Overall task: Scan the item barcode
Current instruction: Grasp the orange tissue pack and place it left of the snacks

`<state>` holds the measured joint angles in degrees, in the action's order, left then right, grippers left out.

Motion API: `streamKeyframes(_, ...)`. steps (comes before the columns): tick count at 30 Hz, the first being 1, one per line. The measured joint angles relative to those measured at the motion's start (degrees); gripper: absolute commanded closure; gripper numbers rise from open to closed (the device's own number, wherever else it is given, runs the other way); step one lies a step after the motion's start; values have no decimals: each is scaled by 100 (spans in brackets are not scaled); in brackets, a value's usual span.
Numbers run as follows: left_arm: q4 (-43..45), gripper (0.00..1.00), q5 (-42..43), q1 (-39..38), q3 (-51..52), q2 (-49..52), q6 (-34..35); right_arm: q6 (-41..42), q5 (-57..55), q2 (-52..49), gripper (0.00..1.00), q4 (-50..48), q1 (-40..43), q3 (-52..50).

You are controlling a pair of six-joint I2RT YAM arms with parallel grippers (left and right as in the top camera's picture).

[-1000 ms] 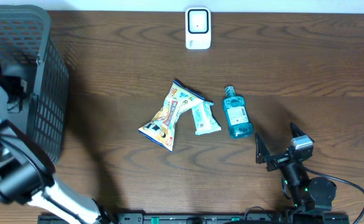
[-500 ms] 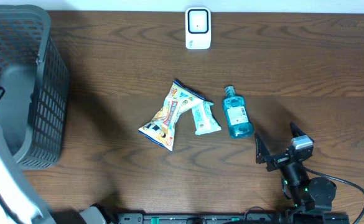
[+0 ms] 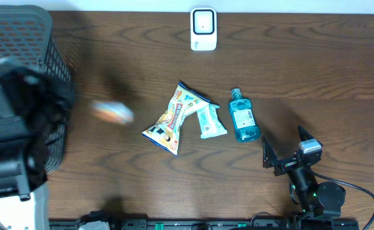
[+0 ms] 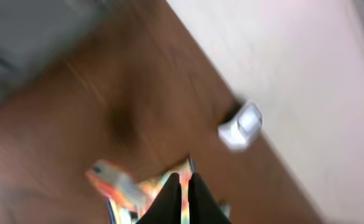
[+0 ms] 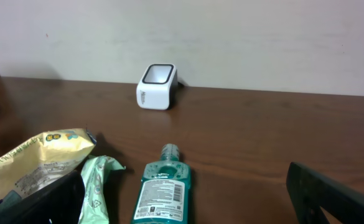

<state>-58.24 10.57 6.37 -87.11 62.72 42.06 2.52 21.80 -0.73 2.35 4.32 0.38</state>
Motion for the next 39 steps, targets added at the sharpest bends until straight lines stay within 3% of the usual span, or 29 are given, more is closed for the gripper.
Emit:
streamKeyframes(8, 13, 93, -533, -2061, 138, 485, -136, 0, -2, 0, 1, 0, 0, 0)
streamKeyframes(15, -138, 92, -1554, -2413, 157, 1073, 136, 0, 0, 0, 1, 0, 0, 0)
streamKeyframes(18, -201, 42, -1917, -2413, 229, 1266, 192, 0, -2, 0, 1, 0, 0, -2)
streamKeyframes(19, -221, 30, -2033, -2413, 278, 1349, 208, 0, 0, 0, 1, 0, 0, -2)
streamKeyframes(21, -221, 19, -2197, -2409, 426, 1543, 236, 0, 0, 0, 1, 0, 0, -2)
streamKeyframes(31, -20, 16, -2898, -1899, 1130, 3021, 317, 0, -2, 0, 1, 0, 0, 0)
streamKeyframes(39, 638, 16, -2621, -1449, 1182, 3967, 295, -2, -2, 0, 1, 0, 0, -2)
